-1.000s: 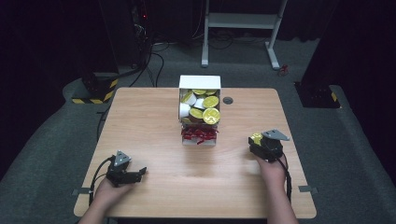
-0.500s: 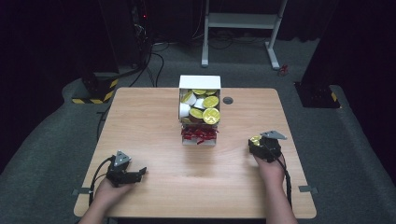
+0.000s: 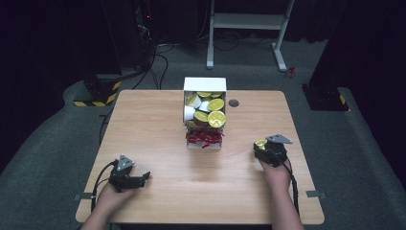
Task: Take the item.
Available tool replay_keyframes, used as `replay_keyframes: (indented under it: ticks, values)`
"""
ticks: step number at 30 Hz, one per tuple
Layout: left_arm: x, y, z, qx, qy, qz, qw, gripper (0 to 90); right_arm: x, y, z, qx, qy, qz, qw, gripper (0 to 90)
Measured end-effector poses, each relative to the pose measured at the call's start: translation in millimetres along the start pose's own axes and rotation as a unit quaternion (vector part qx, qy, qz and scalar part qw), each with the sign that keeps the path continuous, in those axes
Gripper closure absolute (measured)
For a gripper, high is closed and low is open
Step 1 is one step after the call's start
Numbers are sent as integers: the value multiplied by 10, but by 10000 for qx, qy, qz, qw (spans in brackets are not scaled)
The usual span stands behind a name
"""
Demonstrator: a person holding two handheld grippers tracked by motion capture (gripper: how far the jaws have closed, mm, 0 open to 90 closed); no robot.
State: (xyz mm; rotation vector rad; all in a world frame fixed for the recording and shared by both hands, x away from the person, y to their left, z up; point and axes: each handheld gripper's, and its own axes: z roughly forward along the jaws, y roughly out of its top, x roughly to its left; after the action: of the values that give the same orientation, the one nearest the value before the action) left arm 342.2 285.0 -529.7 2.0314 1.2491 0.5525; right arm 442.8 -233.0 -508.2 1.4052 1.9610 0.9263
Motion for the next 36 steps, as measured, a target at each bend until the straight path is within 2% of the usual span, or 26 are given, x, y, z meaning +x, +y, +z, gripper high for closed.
replay_keyframes:
  ticks: [14,26,36]
  values:
    - [-1,-3,-2,-16,14,15,10000,155,12,-20,10,-78,-7,42,10000,380]
    - [0,-2,-2,-15,10,18,10000,156,2,-18,-13,-39,50,59,10000,374]
    - [6,1,-1,-8,-11,53,10000,156,-23,24,-98,-233,168,189,9994,326]
